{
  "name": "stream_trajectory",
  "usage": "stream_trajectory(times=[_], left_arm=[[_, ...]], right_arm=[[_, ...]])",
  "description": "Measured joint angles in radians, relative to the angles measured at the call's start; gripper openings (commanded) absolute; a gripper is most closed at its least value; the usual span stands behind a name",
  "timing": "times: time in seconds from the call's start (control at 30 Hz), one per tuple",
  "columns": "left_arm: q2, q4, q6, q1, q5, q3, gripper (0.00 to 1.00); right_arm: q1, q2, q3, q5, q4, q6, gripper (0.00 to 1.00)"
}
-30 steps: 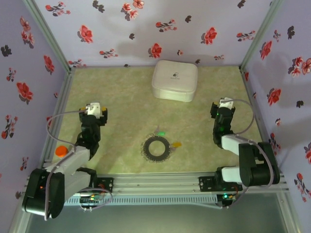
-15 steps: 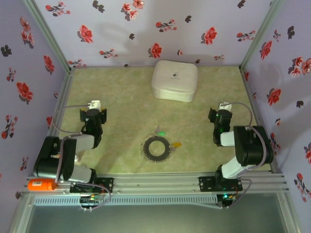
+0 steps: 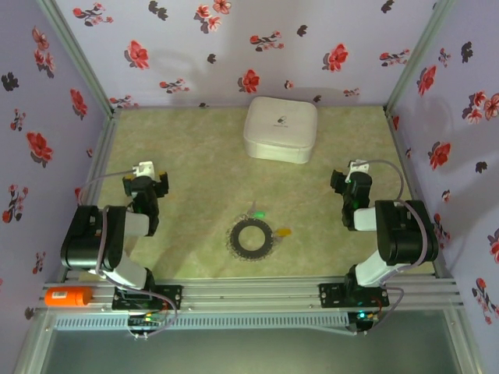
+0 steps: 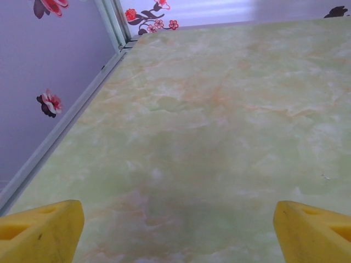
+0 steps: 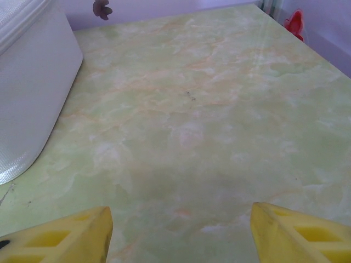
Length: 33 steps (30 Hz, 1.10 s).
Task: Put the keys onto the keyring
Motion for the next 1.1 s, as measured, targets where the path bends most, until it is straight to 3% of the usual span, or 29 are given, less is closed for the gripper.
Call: stream_trajectory(times=[0.07, 0.27, 0.43, 0.67, 0.83, 1.1], left_arm=[[0.0, -0.001, -0.011, 0.011, 0.011, 0.0, 1.0], [0.0, 0.042, -0.04, 0.031, 0.043, -0.017, 1.0], [0.004, 0.232, -0.01, 0.031, 0.174, -0.18, 1.0], [0.014, 0.317, 0.043, 0.031, 0.33, -0.199, 1.0], [0.014, 0.332, 0.063, 0.031, 0.383, -0.198, 1.0], [0.011, 0.213, 0.063, 0.031, 0.357, -0.099, 1.0]], right_arm=[[0.0, 0.0, 0.0, 0.0, 0.0, 0.0, 0.69], [0.0, 0.0, 0.0, -0.004, 0.0, 0.0, 0.71], [0.0, 0.0, 0.0, -0.007, 0.0, 0.0, 0.72], [0.0, 0.0, 0.0, -0.008, 0.0, 0.0, 0.74], [0.0, 0.0, 0.0, -0.008, 0.0, 0.0, 0.75], [0.0, 0.0, 0.0, -0.008, 0.0, 0.0, 0.76]])
